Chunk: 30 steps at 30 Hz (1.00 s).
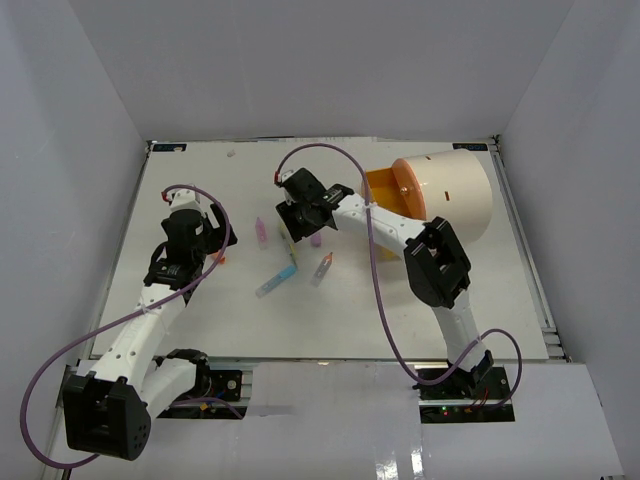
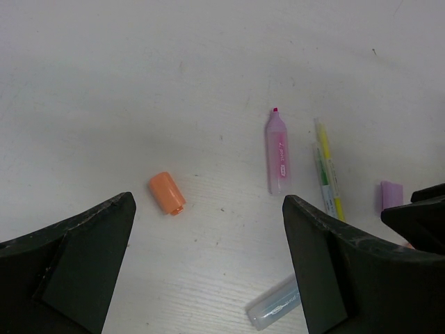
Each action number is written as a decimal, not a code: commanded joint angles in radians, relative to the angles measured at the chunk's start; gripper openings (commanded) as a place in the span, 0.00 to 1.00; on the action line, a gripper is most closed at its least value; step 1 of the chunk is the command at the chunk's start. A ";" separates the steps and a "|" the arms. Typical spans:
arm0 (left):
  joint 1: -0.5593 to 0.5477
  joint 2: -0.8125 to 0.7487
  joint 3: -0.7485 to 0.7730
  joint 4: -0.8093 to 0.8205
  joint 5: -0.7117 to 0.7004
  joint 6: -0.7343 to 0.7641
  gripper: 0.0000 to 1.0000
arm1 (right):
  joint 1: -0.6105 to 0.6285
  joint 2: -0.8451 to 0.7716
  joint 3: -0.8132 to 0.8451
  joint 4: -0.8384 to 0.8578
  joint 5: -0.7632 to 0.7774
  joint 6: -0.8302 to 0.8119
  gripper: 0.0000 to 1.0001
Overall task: Sort the stationery into containers
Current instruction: Pick up the pen from the center of the board.
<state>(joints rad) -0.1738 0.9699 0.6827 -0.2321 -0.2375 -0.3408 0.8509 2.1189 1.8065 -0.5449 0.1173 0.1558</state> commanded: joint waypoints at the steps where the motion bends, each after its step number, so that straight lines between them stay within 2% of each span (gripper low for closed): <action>1: 0.008 -0.013 0.008 0.010 0.013 0.002 0.98 | 0.010 0.030 0.057 0.077 -0.041 0.041 0.52; 8: 0.010 -0.016 0.008 0.010 0.017 0.002 0.98 | 0.010 0.099 0.059 0.123 -0.051 0.045 0.42; 17: 0.010 -0.017 0.006 0.008 0.020 0.002 0.98 | 0.011 0.156 0.063 0.166 -0.044 0.045 0.37; 30: 0.011 -0.016 0.006 0.008 0.026 0.003 0.98 | 0.011 0.193 0.040 0.183 0.012 0.034 0.35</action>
<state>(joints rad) -0.1711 0.9699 0.6827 -0.2321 -0.2234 -0.3408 0.8581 2.2967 1.8256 -0.3908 0.1013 0.1947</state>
